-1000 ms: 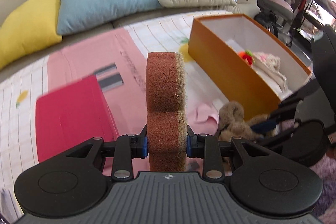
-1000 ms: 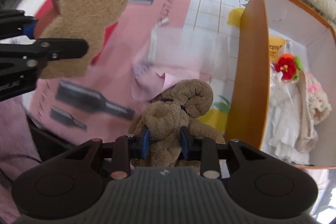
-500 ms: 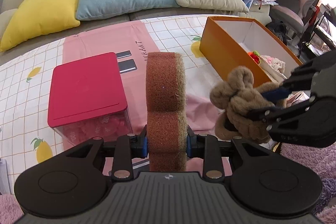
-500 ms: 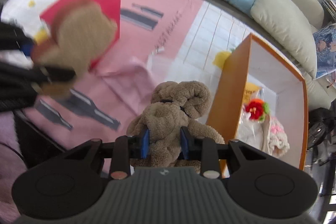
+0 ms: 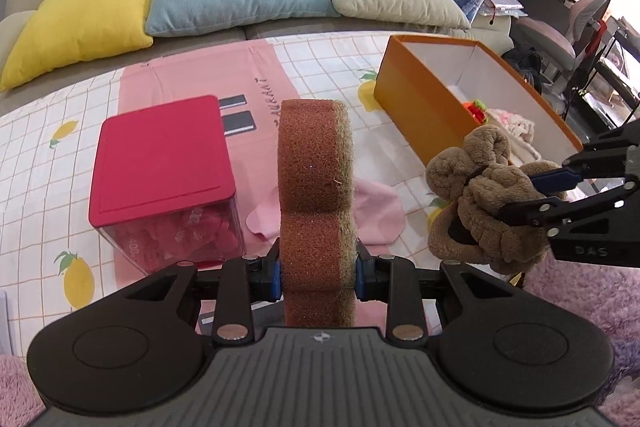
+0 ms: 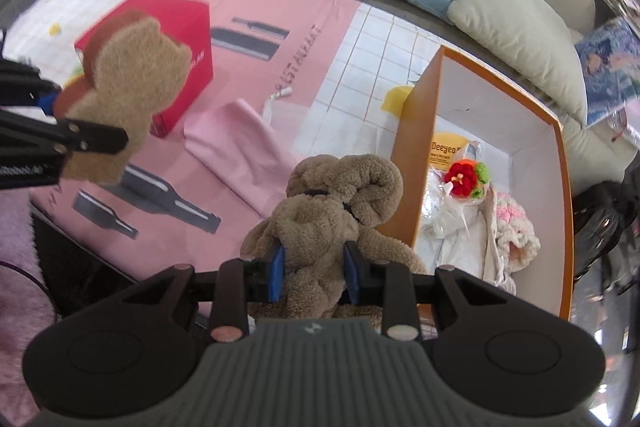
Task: Organize soft objects
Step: 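Carry the sponge and plush bear into the orange box and open both tools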
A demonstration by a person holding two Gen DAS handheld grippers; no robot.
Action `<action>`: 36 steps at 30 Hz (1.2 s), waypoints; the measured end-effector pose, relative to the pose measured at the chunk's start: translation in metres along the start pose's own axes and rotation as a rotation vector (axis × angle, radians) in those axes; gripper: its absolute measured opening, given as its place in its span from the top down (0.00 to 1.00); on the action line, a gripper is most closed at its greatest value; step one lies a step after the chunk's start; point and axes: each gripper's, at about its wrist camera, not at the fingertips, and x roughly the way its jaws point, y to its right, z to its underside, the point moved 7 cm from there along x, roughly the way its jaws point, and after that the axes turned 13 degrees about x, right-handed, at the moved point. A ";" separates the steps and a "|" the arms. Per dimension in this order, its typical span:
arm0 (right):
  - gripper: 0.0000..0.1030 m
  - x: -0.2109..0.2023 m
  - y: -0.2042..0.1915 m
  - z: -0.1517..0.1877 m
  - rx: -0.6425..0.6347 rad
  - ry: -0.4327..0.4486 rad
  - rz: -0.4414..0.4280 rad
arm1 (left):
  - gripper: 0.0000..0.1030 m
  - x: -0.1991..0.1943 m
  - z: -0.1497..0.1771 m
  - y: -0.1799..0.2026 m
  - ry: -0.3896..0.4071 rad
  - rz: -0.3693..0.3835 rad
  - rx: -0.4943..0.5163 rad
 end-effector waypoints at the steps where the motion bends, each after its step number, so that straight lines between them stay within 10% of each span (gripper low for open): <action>1: 0.71 -0.005 0.003 0.000 0.018 0.008 -0.014 | 0.66 -0.001 -0.003 0.002 0.006 0.006 -0.007; 7: 0.71 -0.036 0.032 -0.013 0.113 0.090 -0.083 | 0.66 -0.004 -0.028 0.019 0.054 0.091 -0.013; 22: 0.71 -0.013 0.127 -0.069 0.082 0.185 0.077 | 0.66 0.053 -0.171 0.096 0.120 0.303 0.026; 36: 0.70 0.057 0.185 -0.099 0.065 0.162 0.160 | 0.66 0.131 -0.222 0.134 0.091 0.090 0.367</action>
